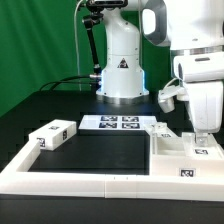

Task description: Assemble cabinet

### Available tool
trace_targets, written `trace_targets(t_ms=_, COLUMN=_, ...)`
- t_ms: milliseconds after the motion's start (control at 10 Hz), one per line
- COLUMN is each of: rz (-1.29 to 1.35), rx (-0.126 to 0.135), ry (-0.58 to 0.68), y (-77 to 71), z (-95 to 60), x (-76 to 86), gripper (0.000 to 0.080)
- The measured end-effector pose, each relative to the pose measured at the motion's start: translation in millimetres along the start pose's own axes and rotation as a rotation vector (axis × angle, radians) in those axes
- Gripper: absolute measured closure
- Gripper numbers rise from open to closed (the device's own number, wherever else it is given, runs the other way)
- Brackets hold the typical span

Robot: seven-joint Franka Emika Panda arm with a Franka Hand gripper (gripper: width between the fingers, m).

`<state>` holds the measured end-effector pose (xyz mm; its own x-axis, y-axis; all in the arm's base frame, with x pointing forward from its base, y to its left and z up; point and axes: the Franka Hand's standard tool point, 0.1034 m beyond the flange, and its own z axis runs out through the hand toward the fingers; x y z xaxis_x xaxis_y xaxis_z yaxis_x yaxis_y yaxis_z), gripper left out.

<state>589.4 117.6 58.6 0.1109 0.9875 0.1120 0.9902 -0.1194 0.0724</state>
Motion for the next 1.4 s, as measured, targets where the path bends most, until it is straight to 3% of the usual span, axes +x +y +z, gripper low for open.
trace_targets(t_ms=200, rz=0.008, rx=0.002, ry=0.0, y=-1.3, z=0.9, x=0.4, gripper=0.072)
trace_targets(t_ms=300, rz=0.01, rx=0.002, ry=0.0, y=-1.7, z=0.8, x=2.0, gripper=0.0515)
trace_targets(t_ms=500, rz=0.015, rx=0.004, ry=-0.001, y=-4.1, z=0.1, x=2.0, gripper=0.0228)
trace_targets(t_ms=600, rz=0.02, rx=0.006, ry=-0.002, y=-9.4, z=-2.5, x=3.8, gripper=0.0228)
trace_targets(t_ms=700, rz=0.03, rx=0.004, ry=-0.003, y=-17.9, z=-7.1, x=7.2, gripper=0.0067)
trace_targets(t_ms=800, rz=0.047, rx=0.004, ry=-0.006, y=-28.4, z=-11.2, x=9.8, gripper=0.0067)
trace_targets(t_ms=900, rz=0.058, rx=0.003, ry=-0.009, y=-39.9, z=-14.7, x=12.8, gripper=0.001)
trace_targets(t_ms=1100, rz=0.054, rx=-0.008, ry=-0.015, y=-70.0, z=-25.5, x=17.8, gripper=0.0003)
trace_targets(t_ms=1300, rz=-0.052, rx=-0.014, ry=-0.03, y=-100.3, z=-32.9, x=-0.6, gripper=0.0002)
trace_targets(t_ms=1400, rz=-0.001, rx=0.0, ry=-0.041, y=-109.5, z=-33.2, x=-5.5, gripper=0.0002)
